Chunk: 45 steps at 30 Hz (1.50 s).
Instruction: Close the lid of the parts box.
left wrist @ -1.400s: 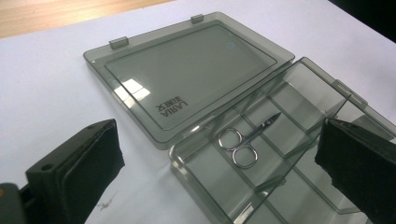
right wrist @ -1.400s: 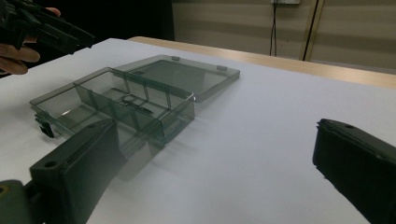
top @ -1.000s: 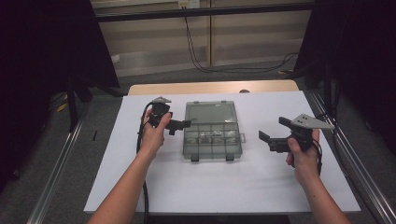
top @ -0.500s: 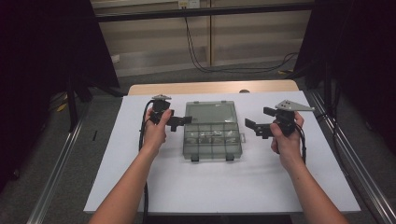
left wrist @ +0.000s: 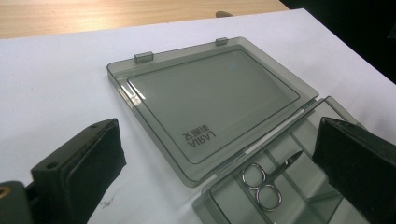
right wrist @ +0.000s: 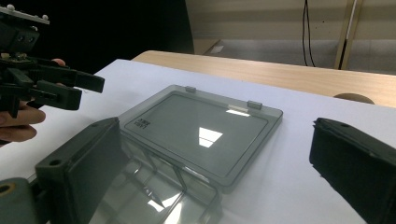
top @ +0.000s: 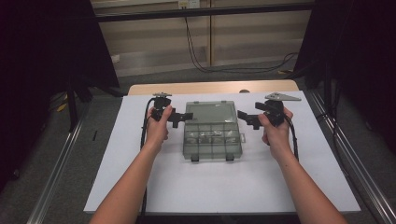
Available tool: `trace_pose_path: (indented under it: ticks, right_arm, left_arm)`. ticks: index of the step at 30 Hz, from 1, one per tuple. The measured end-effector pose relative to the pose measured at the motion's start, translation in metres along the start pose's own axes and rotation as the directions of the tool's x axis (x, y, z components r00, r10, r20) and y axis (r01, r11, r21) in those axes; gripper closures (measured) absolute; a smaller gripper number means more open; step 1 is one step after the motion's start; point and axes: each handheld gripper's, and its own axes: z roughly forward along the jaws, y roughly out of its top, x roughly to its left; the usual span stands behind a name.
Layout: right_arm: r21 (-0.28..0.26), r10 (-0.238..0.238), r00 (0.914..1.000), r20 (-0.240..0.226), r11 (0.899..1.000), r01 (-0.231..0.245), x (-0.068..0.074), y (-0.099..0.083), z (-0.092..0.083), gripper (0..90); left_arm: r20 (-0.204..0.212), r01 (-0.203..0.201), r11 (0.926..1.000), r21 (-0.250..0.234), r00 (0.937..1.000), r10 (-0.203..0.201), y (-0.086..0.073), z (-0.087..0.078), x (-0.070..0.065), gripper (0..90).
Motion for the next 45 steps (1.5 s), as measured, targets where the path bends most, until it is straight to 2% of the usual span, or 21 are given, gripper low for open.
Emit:
trace_pose_path:
  ticks: [1, 6, 7, 10, 12, 14, 19, 20, 21, 22, 24, 26, 28, 30, 31, 33, 37, 38, 40, 42, 45]
  right_arm:
    - [0.001, -0.005, 1.0000, 0.006, 1.000, 0.005, 0.000, 0.000, 0.003, 2.6]
    - [0.023, 0.004, 1.0000, 0.001, 1.000, -0.004, -0.001, 0.002, 0.015, 3.3]
    - [0.027, 0.008, 1.0000, 0.004, 1.000, -0.008, -0.001, 0.002, 0.018, 3.8]
    - [0.033, 0.024, 0.9997, -0.002, 0.999, -0.024, -0.004, 0.003, 0.023, 5.3]
    - [0.030, 0.043, 0.9991, -0.005, 0.999, -0.043, -0.007, 0.002, 0.027, 7.1]
    - [0.031, 0.051, 0.9987, 0.003, 0.998, -0.051, -0.010, 0.001, 0.031, 7.9]
    - [0.058, 0.081, 0.9966, 0.015, 0.995, -0.082, -0.015, -0.001, 0.042, 9.9]
    - [0.062, 0.085, 0.9964, 0.012, 0.994, -0.085, -0.015, -0.001, 0.044, 10.7]
    - [0.070, 0.085, 0.9963, 0.014, 0.994, -0.086, -0.015, -0.001, 0.046, 11.5]
    - [0.072, 0.093, 0.9954, 0.023, 0.993, -0.095, -0.014, -0.001, 0.047, 12.5]
    - [0.089, 0.094, 0.9954, 0.021, 0.991, -0.095, -0.014, -0.002, 0.050, 13.8]
    - [0.098, 0.097, 0.9950, 0.023, 0.990, -0.099, -0.014, -0.002, 0.054, 15.7]
    - [0.107, 0.117, 0.9930, 0.019, 0.987, -0.118, -0.015, -0.003, 0.056, 18.1]
    - [0.112, 0.134, 0.9908, 0.019, 0.984, -0.135, -0.018, -0.005, 0.058, 21.1]
    - [0.121, 0.148, 0.9888, 0.019, 0.981, -0.149, -0.020, -0.007, 0.060, 23.2]
    - [0.136, 0.160, 0.9871, 0.002, 0.978, -0.159, -0.023, -0.010, 0.062, 27.8]
    - [0.165, 0.169, 0.9857, 0.002, 0.972, -0.167, -0.027, -0.016, 0.066, 35.4]
    - [0.167, 0.174, 0.9848, 0.004, 0.971, -0.172, -0.027, -0.016, 0.067, 36.9]
    - [0.166, 0.181, 0.9835, 0.002, 0.970, -0.179, -0.028, -0.017, 0.069, 39.5]
    - [0.167, 0.182, 0.9833, 0.003, 0.969, -0.180, -0.028, -0.018, 0.070, 43.3]
    - [0.180, 0.191, 0.9812, 0.027, 0.965, -0.193, -0.029, -0.021, 0.074, 48.2]
  left_arm:
    - [0.005, 0.019, 0.9997, -0.013, 0.9998, -0.019, -0.001, 0.002, 0.000, 1.7]
    - [0.001, 0.034, 0.9994, 0.000, 0.9994, -0.034, -0.003, 0.009, 0.005, 1.8]
    - [0.005, 0.021, 0.9997, 0.012, 0.9998, -0.021, -0.003, 0.009, 0.007, 1.8]
    - [0.017, 0.056, 0.9984, 0.001, 0.9983, -0.057, -0.002, 0.013, 0.007, 2.0]
    - [0.029, 0.055, 0.9984, 0.011, 0.9981, -0.055, -0.002, 0.015, 0.009, 2.1]
    - [0.049, 0.088, 0.9961, 0.007, 0.9949, -0.088, -0.001, 0.019, 0.008, 2.1]
    - [0.052, 0.071, 0.9956, 0.062, 0.9959, -0.074, 0.000, 0.028, 0.009, 2.9]
    - [0.059, 0.090, 0.9950, 0.044, 0.9940, -0.092, -0.001, 0.030, 0.008, 3.0]
    - [0.065, 0.081, 0.9954, 0.051, 0.9943, -0.084, -0.001, 0.031, 0.009, 3.0]
    - [0.073, 0.097, 0.9944, 0.043, 0.9923, -0.100, -0.001, 0.033, 0.008, 3.0]
    - [0.068, 0.082, 0.9950, 0.058, 0.9940, -0.086, -0.001, 0.035, 0.009, 3.7]
    - [0.067, 0.096, 0.9937, 0.058, 0.9928, -0.100, -0.002, 0.038, 0.007, 4.9]
    - [0.052, 0.107, 0.9926, 0.057, 0.9925, -0.110, -0.002, 0.040, 0.007, 6.2]
    - [0.016, 0.101, 0.9934, 0.053, 0.9946, -0.102, -0.002, 0.040, 0.009, 10.3]
    - [0.016, 0.115, 0.9924, 0.043, 0.9931, -0.116, -0.002, 0.041, 0.009, 12.1]
    - [-0.019, 0.123, 0.9916, 0.040, 0.9923, -0.122, -0.003, 0.042, 0.011, 15.5]
    - [-0.023, 0.159, 0.9859, 0.051, 0.9871, -0.158, -0.004, 0.042, 0.014, 20.7]
    - [-0.034, 0.138, 0.9888, 0.057, 0.9901, -0.136, -0.004, 0.042, 0.015, 22.5]
    - [-0.059, 0.133, 0.9890, 0.064, 0.9899, -0.129, -0.005, 0.044, 0.014, 27.8]
    - [-0.049, 0.134, 0.9889, 0.064, 0.9902, -0.131, -0.005, 0.044, 0.016, 31.9]
    - [-0.044, 0.162, 0.9858, 0.043, 0.9861, -0.160, -0.006, 0.045, 0.016, 37.0]
